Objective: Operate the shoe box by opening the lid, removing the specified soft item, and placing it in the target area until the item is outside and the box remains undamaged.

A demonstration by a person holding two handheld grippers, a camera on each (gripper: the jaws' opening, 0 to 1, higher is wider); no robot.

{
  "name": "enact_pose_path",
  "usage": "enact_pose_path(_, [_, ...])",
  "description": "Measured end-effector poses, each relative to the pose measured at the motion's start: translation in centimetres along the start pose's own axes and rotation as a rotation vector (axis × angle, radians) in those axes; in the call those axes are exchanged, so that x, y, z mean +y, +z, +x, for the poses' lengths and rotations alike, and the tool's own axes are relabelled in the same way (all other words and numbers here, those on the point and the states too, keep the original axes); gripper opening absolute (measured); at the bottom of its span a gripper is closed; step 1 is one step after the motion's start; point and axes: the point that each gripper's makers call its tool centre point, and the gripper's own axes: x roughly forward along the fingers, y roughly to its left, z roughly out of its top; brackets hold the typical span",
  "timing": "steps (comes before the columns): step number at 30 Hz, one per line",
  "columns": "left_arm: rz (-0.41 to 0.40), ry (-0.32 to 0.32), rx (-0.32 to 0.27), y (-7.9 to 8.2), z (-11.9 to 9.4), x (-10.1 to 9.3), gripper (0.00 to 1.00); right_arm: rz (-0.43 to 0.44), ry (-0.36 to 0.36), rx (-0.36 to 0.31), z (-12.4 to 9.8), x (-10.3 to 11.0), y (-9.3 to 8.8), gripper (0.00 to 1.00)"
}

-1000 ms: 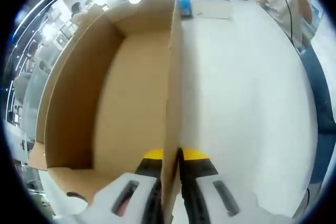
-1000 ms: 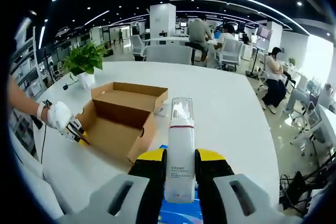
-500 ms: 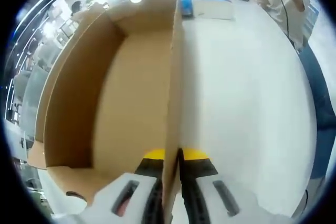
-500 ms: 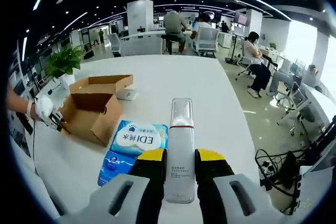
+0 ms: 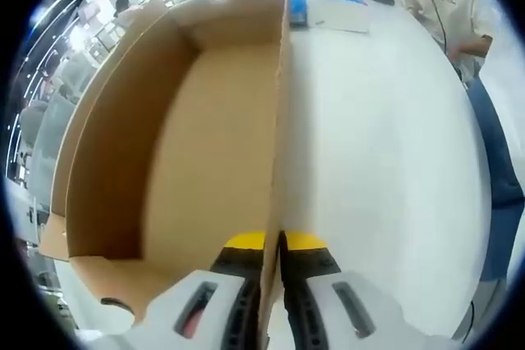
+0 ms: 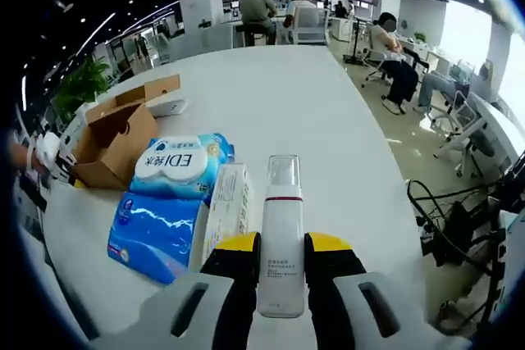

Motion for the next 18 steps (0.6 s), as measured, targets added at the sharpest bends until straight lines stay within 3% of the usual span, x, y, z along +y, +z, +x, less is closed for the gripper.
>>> enact_pose_path(1, [-0.006,-0.001,0.002,0.0,0.0,0.0,0.04,0.003,0.007,0.02,1.0,0.3,-1.0,0.2])
enact_pose_path(7, [-0.014,-0.006,0.005,-0.2,0.2,0.1,0.04,0.011,0.022,0.022,2.0,0.5,-0.7,0.2])
enact_pose_path(9, [-0.015,-0.009,0.006,-0.1,0.2,0.1,0.04,0.015,0.028,0.037,3.3,0.1,-1.4,0.2])
enact_pose_path(18, [-0.01,-0.01,-0.001,-0.1,0.2,0.1,0.04,-0.02,0.054,0.068,5.0,-0.1,-2.4,0.2])
